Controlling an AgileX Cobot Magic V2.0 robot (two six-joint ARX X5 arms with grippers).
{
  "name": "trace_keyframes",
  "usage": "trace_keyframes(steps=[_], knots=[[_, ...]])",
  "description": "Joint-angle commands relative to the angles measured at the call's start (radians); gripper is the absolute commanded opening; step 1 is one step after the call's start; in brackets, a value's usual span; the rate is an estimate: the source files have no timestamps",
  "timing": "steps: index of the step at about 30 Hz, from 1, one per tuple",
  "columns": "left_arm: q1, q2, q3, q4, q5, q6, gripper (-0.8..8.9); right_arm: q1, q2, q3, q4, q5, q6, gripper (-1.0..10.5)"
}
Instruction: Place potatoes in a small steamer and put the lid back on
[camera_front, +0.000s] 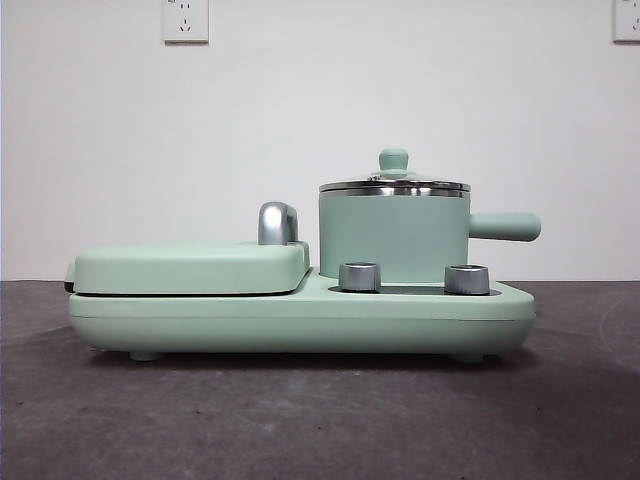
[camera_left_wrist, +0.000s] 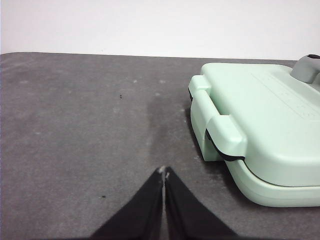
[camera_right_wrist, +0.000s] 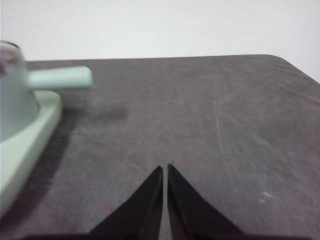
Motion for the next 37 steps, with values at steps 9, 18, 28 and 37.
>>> trace_keyframes(steps=[9,18,28,37], knots=[[0.002,-0.002,-0.019,0.011,-0.002,-0.001,0.05,0.045,-0.060,-0.112,0.038,0.024,-0.010,0.1],[0.002,-0.002,-0.019,0.011,-0.002,-0.001,0.05,0.047,-0.060,-0.115,0.043,0.013,-0.011,0.1],[0.002,-0.002,-0.019,0.011,-0.002,-0.001,0.05,0.047,-0.060,-0.114,0.060,0.016,-0.010,0.1],[0.002,-0.002,-0.019,0.012,-0.002,-0.001,0.05,0.047,-0.060,-0.114,0.060,0.016,-0.011,0.1]])
